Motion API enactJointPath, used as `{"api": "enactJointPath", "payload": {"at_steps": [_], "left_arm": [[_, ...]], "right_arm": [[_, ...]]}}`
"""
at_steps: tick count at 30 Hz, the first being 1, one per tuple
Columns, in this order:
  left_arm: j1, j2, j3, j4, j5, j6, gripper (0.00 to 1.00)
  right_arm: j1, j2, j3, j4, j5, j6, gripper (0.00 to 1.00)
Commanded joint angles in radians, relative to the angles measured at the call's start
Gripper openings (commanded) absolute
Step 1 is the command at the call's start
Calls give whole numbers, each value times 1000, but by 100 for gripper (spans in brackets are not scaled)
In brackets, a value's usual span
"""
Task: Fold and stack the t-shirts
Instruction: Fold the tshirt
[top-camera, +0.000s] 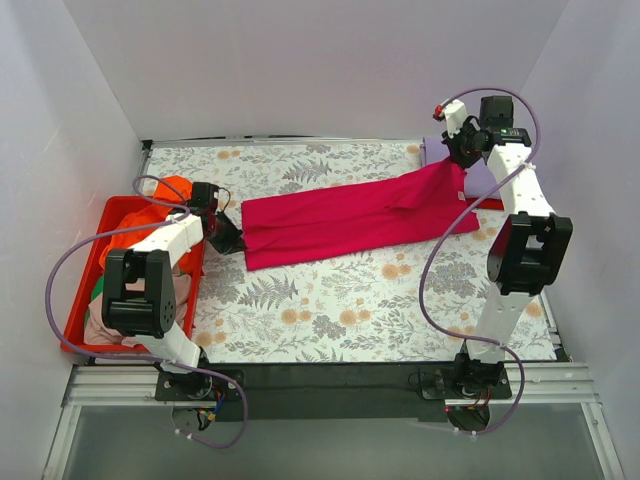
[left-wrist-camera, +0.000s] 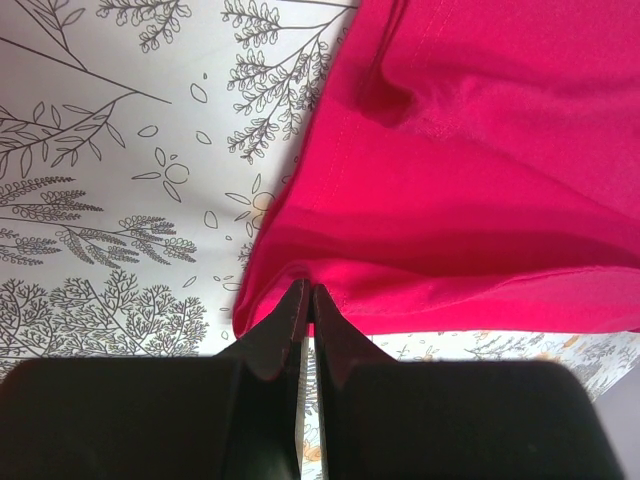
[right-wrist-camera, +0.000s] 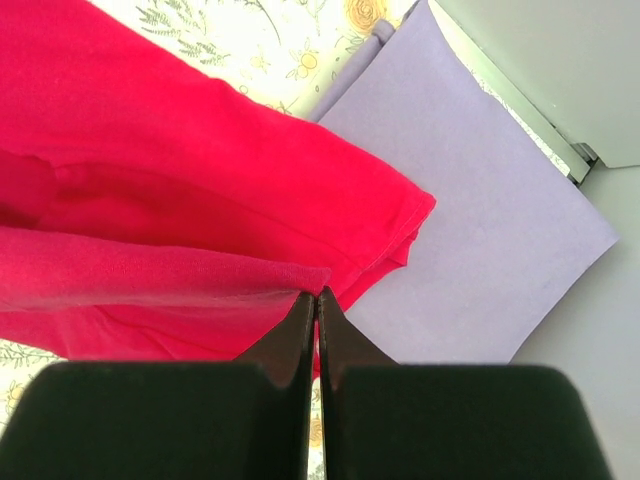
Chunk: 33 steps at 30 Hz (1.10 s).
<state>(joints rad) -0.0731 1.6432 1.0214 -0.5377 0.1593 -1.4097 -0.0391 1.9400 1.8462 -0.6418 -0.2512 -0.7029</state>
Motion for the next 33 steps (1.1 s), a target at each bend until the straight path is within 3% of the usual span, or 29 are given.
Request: {"api": "enactJointPath", "payload": {"at_steps": [1, 11, 17, 19, 20, 21, 22, 23, 25, 28, 32, 33], "left_arm": [[10, -54, -1, 5, -29, 2, 0], [22, -39, 9, 16, 2, 14, 2], [38, -81, 20, 51, 97, 52, 25], [41, -115, 19, 61, 105, 61, 43], [44, -152, 22, 67, 103, 64, 45], [47, -198, 29, 74, 109, 96, 49], [50, -253, 34, 74, 83, 110, 55], [50, -281, 34, 74, 76, 110, 55], [52, -337, 40, 73, 57, 170, 67], [53, -453, 25, 53, -53, 179, 91], [55, -568, -39, 62, 0, 239, 94], [55, -598, -58, 62, 46, 242, 94]], "right_arm": [[2, 22, 65, 48, -20, 40, 1], [21, 77, 99, 65, -26, 91, 1], [36, 140, 105, 106, -33, 167, 2], [38, 171, 111, 120, -28, 192, 7], [38, 181, 117, 128, -17, 224, 20], [68, 210, 128, 158, 22, 259, 41], [74, 221, 133, 201, 96, 317, 53], [74, 221, 133, 214, 96, 347, 53], [76, 226, 154, 217, 113, 378, 57], [76, 172, 92, 237, 52, 375, 59], [73, 56, -14, 174, -161, 202, 59], [74, 39, -40, 115, -216, 95, 59]]}}
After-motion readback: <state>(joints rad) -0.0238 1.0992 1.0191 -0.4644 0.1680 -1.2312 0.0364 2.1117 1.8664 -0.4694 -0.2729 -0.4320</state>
